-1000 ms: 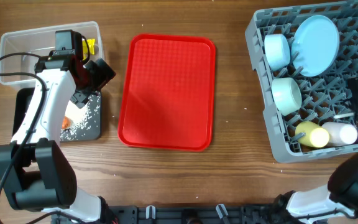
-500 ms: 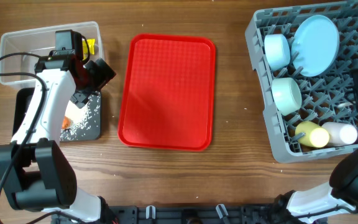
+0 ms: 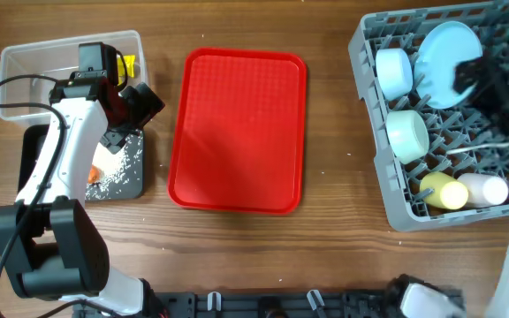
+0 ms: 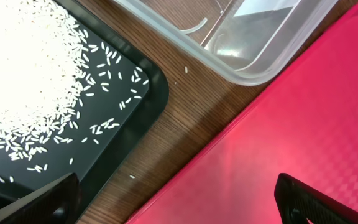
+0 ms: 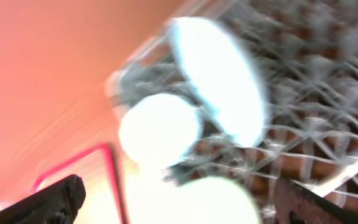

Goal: Sort waste into correct bins and load items into the dishwasher rack

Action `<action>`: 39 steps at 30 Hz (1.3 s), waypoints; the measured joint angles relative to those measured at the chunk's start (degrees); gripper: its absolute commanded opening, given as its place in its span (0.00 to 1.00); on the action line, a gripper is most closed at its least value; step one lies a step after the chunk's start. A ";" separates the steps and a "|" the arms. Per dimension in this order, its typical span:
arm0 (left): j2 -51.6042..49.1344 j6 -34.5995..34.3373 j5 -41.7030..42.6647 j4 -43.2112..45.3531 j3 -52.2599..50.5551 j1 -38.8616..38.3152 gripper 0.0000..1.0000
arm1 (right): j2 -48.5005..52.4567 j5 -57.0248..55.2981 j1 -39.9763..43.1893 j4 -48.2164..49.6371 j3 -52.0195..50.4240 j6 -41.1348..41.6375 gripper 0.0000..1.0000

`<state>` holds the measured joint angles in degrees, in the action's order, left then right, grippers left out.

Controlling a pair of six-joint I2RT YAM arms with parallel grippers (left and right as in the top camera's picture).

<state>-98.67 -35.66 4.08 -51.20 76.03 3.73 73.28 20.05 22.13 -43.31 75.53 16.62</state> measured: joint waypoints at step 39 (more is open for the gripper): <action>0.00 0.00 -0.37 0.00 0.00 0.00 1.00 | -72.28 -15.23 -26.84 42.12 -74.29 -9.46 1.00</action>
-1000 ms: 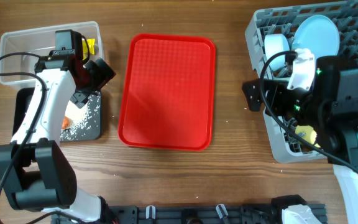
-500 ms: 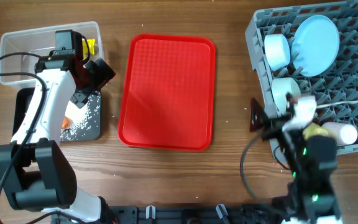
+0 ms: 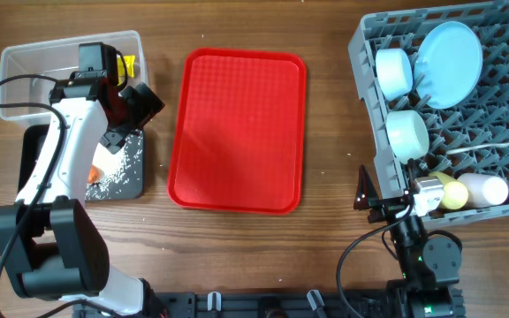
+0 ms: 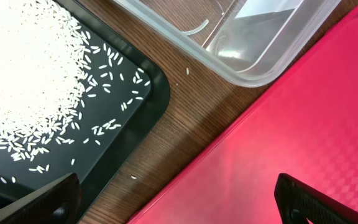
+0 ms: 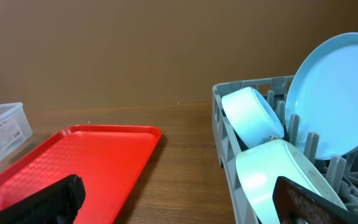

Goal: Sort waste into correct bins and load items into the dishwasher rack

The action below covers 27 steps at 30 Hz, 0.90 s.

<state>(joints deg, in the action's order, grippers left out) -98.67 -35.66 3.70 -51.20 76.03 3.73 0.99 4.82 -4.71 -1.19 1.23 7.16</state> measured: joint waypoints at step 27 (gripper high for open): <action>52.68 11.63 -8.52 36.72 -38.03 -8.79 1.00 | 0.24 -0.20 0.00 0.09 -0.04 0.00 1.00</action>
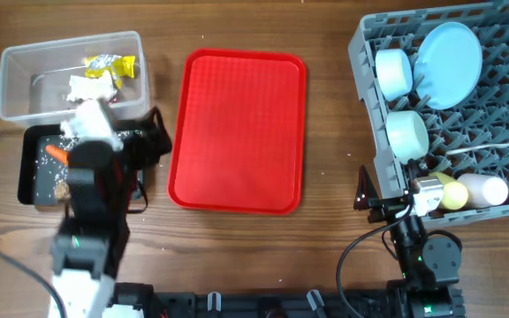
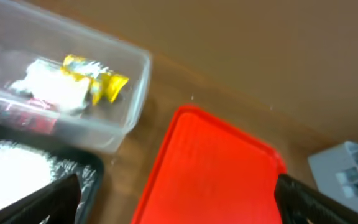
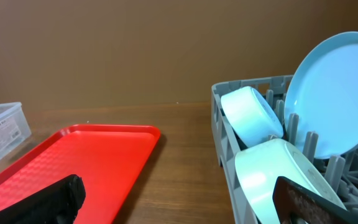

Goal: Sort waste into correct bins and load items into the dishwasher rack

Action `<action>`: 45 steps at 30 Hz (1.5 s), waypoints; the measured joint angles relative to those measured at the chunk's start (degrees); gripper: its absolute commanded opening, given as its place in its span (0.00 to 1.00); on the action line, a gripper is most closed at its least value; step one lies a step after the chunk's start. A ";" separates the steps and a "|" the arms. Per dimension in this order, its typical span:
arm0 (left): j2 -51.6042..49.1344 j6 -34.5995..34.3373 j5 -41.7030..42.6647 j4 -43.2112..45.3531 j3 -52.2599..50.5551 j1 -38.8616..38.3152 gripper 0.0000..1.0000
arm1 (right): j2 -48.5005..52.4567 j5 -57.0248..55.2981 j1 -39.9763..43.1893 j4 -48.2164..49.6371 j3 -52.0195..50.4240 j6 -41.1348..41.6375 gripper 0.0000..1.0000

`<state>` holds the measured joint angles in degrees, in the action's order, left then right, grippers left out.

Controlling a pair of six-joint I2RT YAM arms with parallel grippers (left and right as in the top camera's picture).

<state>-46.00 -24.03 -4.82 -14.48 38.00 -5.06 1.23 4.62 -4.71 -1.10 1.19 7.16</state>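
Observation:
The clear waste bin (image 1: 141,75) at the back left holds a yellow wrapper (image 1: 113,64) and crumpled white paper (image 1: 85,86). Just in front of it, the black tray (image 1: 30,177) carries rice and an orange scrap (image 1: 56,153). My left gripper (image 2: 179,208) is open and empty; it sits low near the tray's right edge and looks across the bin and the bare red tray (image 1: 237,132). At the right, the grey dishwasher rack (image 1: 371,141) holds a blue plate (image 1: 449,51) and two bowls. My right gripper (image 3: 179,208) is open and empty, low beside the rack's front left corner.
A yellow cup (image 1: 447,192) and a white cup (image 1: 484,188) lie in the rack's front row. Both arm bases stand at the table's front edge. Bare wood separates the red tray from the rack.
My left arm has gone from above the black tray's corner to low near the table front, its view now blurred and level across the bin and red tray. The right arm is unchanged.
My right arm was first over the dish rack, blurred, while my left gripper hung open over the black tray's corner. Then the right arm sat low beside the rack's front corner with the left unmoved. Now the left arm sits low at the front too.

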 measured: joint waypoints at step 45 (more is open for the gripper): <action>45.16 3.04 3.85 10.36 -37.42 9.68 1.00 | 0.04 -0.04 0.00 -0.02 0.00 -0.02 1.00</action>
